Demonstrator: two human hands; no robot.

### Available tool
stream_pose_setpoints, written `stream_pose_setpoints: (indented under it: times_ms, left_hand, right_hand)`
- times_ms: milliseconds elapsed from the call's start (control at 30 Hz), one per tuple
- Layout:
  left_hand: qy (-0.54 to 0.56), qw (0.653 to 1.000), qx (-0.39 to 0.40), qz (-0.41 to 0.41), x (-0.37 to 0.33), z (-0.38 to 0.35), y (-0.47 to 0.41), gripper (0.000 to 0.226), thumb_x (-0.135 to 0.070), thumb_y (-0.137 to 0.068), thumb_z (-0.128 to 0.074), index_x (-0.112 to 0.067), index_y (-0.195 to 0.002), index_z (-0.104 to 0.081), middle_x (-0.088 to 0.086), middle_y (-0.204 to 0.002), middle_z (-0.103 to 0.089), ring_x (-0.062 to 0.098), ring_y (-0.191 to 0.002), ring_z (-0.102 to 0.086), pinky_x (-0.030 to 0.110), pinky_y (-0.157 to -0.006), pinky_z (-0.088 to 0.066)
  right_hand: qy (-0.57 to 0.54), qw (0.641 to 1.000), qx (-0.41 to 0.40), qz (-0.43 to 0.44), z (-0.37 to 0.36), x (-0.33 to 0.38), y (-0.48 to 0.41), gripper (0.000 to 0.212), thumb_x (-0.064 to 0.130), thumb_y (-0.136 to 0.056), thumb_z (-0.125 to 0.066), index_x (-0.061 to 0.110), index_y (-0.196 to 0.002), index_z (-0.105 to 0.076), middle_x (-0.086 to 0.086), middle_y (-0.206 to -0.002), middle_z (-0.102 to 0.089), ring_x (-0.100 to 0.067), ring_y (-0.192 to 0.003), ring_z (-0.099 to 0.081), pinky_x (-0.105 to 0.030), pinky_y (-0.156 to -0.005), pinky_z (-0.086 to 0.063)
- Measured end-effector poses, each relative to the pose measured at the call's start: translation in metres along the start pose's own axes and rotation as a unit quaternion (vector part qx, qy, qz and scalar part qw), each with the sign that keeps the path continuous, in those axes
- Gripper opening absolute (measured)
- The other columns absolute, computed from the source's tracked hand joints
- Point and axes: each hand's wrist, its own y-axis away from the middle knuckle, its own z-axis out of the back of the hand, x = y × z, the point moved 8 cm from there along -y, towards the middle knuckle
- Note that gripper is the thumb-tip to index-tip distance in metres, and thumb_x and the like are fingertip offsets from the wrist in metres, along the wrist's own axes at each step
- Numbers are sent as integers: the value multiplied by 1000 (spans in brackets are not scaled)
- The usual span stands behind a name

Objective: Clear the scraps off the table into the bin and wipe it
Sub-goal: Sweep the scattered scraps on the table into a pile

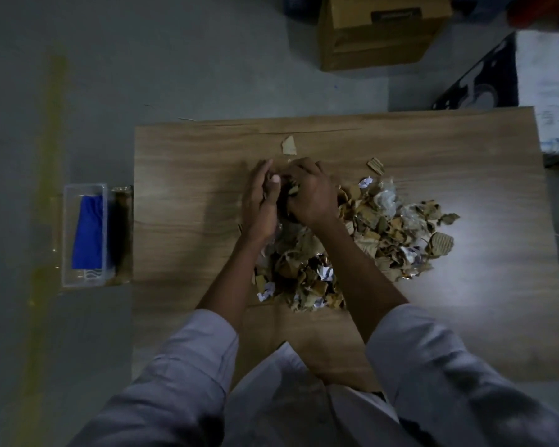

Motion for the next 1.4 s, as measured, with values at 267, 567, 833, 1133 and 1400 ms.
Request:
stream_pose_setpoints:
  times_ms: [267, 567, 833, 1133, 1400]
  left_hand:
    - [-171, 980, -34, -94, -7, 4, 46, 42, -47, -106, -38, -36, -144, -52, -13, -151, -47, 7, -145, -35, 56, -119, -20]
    - [-208, 972, 0, -111, 15, -10, 50, 49, -53, -105, -37, -29, -146, -51, -9, -157, -40, 13, -144, -35, 51, -108, -44]
    - [-126, 990, -5, -68, -2, 2, 44, 55, -50, -104, -40, -21, -150, -46, 0, -161, -35, 10, -149, -28, 28, -119, -26]
    - [-83, 996, 9, -4, 9, 21, 16, 51, -49, -105, -40, -27, -151, -45, -2, -160, -35, 11, -147, -31, 43, -121, -31]
    - [-87, 994, 28, 60, 23, 16, 21, 75, -71, -93, -36, -31, -157, -32, -3, -165, -24, 16, -150, -25, 48, -122, -28]
  right_hand:
    - [-3, 999, -29, -35, 31, -7, 70, 66, 35, -81, -72, 22, -142, -53, -5, -138, -59, -32, -125, -52, -51, -99, -47]
    - [47, 993, 99, -33, -11, -28, 80, 76, 66, -91, -29, 25, -154, -38, 4, -163, -33, -20, -152, -24, -55, -122, -15]
    - [-58, 998, -6, -30, 25, -15, 62, 66, 59, -91, -47, 27, -149, -48, 3, -161, -37, -21, -146, -34, -44, -119, -16]
    - [32, 989, 132, -63, -18, -11, -39, 79, 59, -92, -61, 26, -157, -31, -11, -164, -24, -38, -148, -24, -55, -114, -31]
    - [97, 989, 109, 9, -38, 1, -39, 33, 8, -93, -59, 12, -125, -69, -15, -129, -59, -38, -120, -51, -42, -95, -48]
